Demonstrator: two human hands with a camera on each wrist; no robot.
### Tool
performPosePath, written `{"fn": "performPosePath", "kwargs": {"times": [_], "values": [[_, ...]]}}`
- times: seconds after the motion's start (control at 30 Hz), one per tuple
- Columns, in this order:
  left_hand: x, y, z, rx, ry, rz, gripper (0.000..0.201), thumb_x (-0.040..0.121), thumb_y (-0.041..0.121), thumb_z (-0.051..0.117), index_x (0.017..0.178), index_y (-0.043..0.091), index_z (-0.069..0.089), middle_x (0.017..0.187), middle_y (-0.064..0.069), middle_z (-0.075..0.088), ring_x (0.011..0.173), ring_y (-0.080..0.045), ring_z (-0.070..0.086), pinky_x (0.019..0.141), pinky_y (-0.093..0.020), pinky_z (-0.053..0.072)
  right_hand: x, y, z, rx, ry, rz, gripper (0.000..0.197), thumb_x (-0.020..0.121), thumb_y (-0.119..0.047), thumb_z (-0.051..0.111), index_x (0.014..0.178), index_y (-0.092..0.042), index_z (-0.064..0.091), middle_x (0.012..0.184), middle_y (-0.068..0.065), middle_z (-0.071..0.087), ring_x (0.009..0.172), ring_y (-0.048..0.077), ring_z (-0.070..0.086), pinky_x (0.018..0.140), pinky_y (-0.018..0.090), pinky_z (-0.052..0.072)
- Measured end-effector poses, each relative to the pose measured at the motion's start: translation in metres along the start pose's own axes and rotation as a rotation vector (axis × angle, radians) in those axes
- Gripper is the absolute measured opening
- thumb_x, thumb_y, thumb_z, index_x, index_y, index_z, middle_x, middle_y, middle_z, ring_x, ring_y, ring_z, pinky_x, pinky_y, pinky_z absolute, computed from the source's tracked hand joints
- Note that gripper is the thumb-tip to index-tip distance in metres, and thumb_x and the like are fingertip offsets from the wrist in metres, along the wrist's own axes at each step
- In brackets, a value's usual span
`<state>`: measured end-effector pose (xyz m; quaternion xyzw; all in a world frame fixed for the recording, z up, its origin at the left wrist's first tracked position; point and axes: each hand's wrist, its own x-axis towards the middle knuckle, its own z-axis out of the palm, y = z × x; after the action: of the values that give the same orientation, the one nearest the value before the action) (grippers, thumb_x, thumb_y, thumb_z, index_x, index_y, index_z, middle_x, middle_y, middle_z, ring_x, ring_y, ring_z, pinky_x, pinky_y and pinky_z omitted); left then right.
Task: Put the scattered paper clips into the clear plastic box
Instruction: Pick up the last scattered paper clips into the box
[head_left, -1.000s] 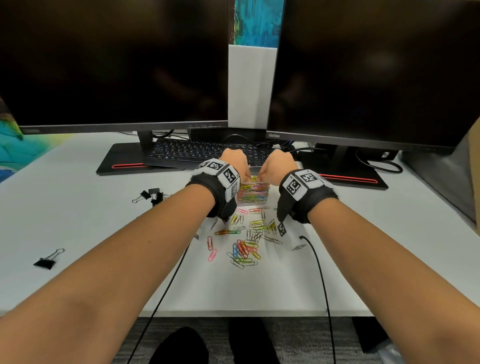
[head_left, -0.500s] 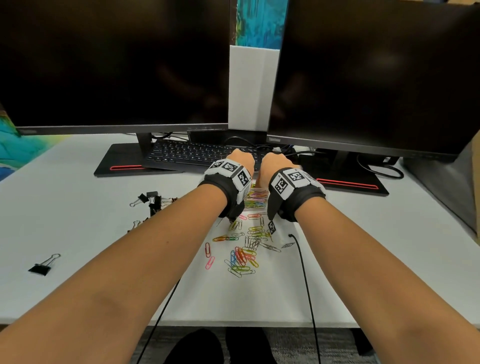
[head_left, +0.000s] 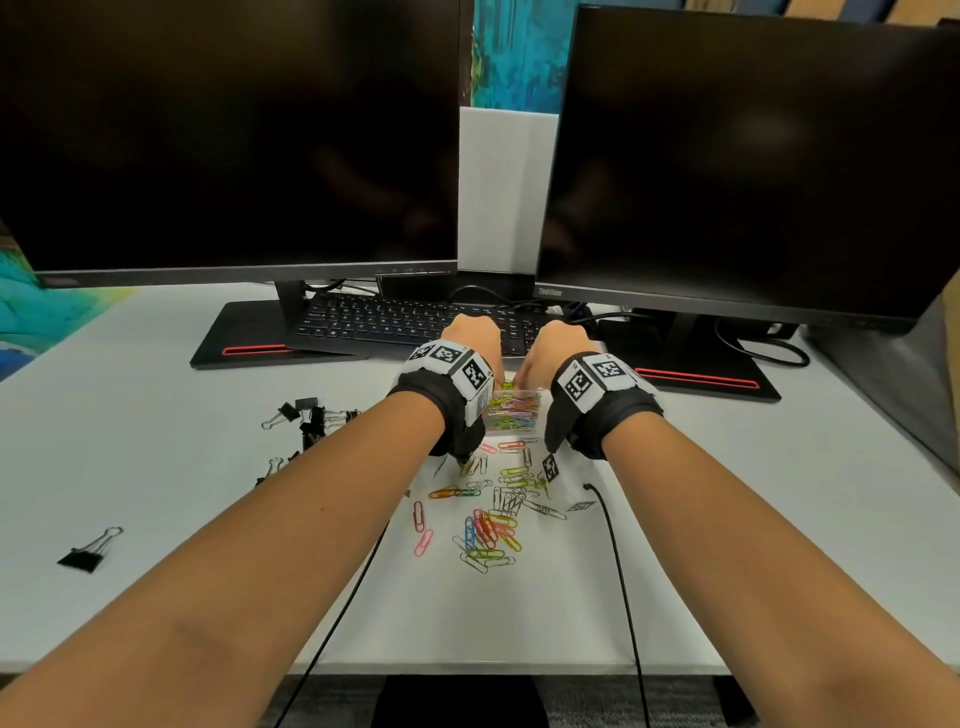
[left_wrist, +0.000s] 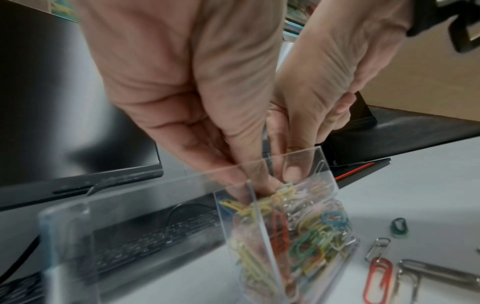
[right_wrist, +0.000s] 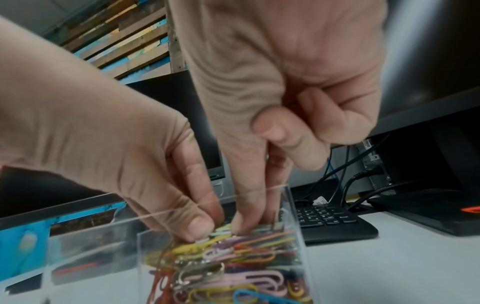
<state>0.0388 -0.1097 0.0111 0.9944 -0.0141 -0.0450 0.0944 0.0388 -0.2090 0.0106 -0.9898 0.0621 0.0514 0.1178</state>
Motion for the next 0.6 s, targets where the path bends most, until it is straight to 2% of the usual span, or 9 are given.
{"fn": "performPosePath", "kwargs": {"times": [0.1, 0.2, 0.3, 0.4, 0.47, 0.53, 0.6], "values": [[-0.002, -0.001, 0.002, -0.037, 0.016, -0.022, 0.028, 0.08, 0.024, 0.073, 0.105, 0.011, 0.07, 0.108, -0.007, 0.066, 0.101, -0.023, 0.062, 0.075, -0.028, 0.051, -0.001, -0.001, 0.001, 0.017, 0.005, 0.007, 0.048, 0.068, -0.027, 0.08, 0.107, -0.009, 0.059, 0.108, 0.009, 0.062, 0.094, 0.024, 0.063, 0.082, 0.037, 0.056], [-0.002, -0.007, 0.007, -0.1, 0.02, -0.011, 0.027, 0.079, 0.026, 0.073, 0.103, 0.013, 0.072, 0.107, -0.006, 0.068, 0.099, -0.023, 0.063, 0.084, -0.03, 0.055, -0.003, 0.001, 0.003, 0.044, 0.011, 0.002, 0.046, 0.07, -0.028, 0.078, 0.106, -0.008, 0.06, 0.109, 0.009, 0.063, 0.097, 0.025, 0.063, 0.083, 0.036, 0.056], [-0.006, -0.011, 0.011, -0.138, 0.027, 0.003, 0.023, 0.081, 0.023, 0.071, 0.102, 0.014, 0.073, 0.111, -0.006, 0.067, 0.103, -0.023, 0.062, 0.091, -0.036, 0.054, -0.008, 0.005, 0.002, 0.024, 0.048, -0.04, 0.034, 0.073, -0.027, 0.075, 0.098, -0.008, 0.062, 0.102, 0.008, 0.066, 0.093, 0.023, 0.066, 0.075, 0.031, 0.057], [-0.017, -0.015, 0.01, -0.157, 0.076, 0.085, 0.017, 0.086, 0.019, 0.067, 0.101, 0.017, 0.074, 0.113, -0.003, 0.068, 0.11, -0.02, 0.059, 0.101, -0.034, 0.046, -0.023, 0.008, -0.001, 0.029, 0.1, -0.073, 0.024, 0.078, -0.026, 0.069, 0.094, -0.01, 0.061, 0.099, 0.007, 0.068, 0.091, 0.023, 0.067, 0.067, 0.028, 0.052], [-0.023, -0.019, 0.008, -0.201, 0.149, 0.12, 0.016, 0.087, 0.014, 0.066, 0.1, 0.016, 0.075, 0.114, -0.004, 0.067, 0.111, -0.02, 0.059, 0.101, -0.033, 0.047, -0.031, 0.01, -0.003, 0.094, 0.117, -0.113, 0.019, 0.079, -0.026, 0.067, 0.091, -0.012, 0.061, 0.097, 0.008, 0.069, 0.088, 0.023, 0.068, 0.07, 0.03, 0.055], [-0.029, -0.024, 0.005, -0.226, 0.204, 0.111, 0.017, 0.087, 0.011, 0.064, 0.099, 0.017, 0.075, 0.117, -0.008, 0.064, 0.111, -0.023, 0.057, 0.099, -0.034, 0.048, -0.037, 0.014, -0.005, 0.206, 0.137, -0.129, 0.022, 0.079, -0.027, 0.068, 0.096, -0.012, 0.068, 0.1, 0.008, 0.069, 0.086, 0.024, 0.069, 0.075, 0.034, 0.058], [-0.039, -0.03, 0.002, -0.242, 0.256, 0.128, 0.018, 0.088, 0.008, 0.063, 0.098, 0.018, 0.074, 0.113, -0.005, 0.066, 0.11, -0.022, 0.058, 0.096, -0.036, 0.05, -0.047, 0.018, -0.006, 0.274, 0.183, -0.124, 0.023, 0.081, -0.025, 0.066, 0.097, -0.01, 0.069, 0.1, 0.009, 0.069, 0.083, 0.025, 0.069, 0.074, 0.036, 0.06]]}}
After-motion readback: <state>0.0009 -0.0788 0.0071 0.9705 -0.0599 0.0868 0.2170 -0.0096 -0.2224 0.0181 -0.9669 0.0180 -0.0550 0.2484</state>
